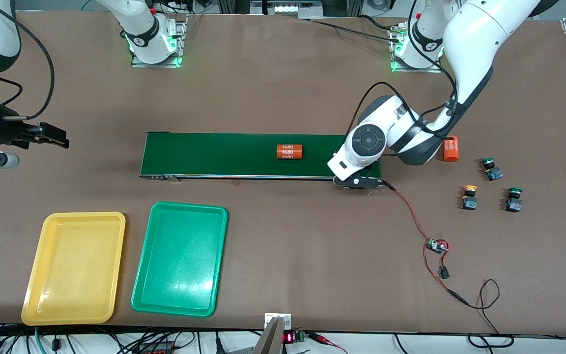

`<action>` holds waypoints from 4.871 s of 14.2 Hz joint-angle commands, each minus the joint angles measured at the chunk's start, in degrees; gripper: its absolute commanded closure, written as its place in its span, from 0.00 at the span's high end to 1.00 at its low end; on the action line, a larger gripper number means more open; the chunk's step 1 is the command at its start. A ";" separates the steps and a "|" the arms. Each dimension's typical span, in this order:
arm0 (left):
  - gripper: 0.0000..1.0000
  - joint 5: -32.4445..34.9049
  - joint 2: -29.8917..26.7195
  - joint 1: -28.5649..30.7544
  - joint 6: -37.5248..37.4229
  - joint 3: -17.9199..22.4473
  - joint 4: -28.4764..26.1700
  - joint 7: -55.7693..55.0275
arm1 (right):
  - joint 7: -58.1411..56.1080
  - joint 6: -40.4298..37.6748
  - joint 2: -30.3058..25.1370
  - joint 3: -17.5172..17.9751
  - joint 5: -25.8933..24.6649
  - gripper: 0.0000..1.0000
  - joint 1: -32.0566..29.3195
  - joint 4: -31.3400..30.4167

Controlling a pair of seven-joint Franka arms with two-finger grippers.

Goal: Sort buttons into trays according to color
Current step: 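Set the yellow-capped button on the belt and release it, then grasp another yellow-capped button with the left gripper, then place the second yellow-capped button on the belt and release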

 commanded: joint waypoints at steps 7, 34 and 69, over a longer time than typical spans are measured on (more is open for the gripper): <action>1.00 -0.03 -4.34 1.43 -12.47 -0.03 13.70 -0.51 | -0.43 -0.13 0.54 0.07 1.04 1.00 -0.38 1.17; 0.64 15.62 8.31 29.21 5.16 7.97 4.23 34.30 | 0.01 0.04 0.63 0.07 1.13 1.00 -0.30 1.08; 0.23 7.36 9.28 7.23 -11.63 -10.92 6.09 -4.44 | -2.63 0.74 -0.41 0.07 3.50 1.00 -2.14 -1.19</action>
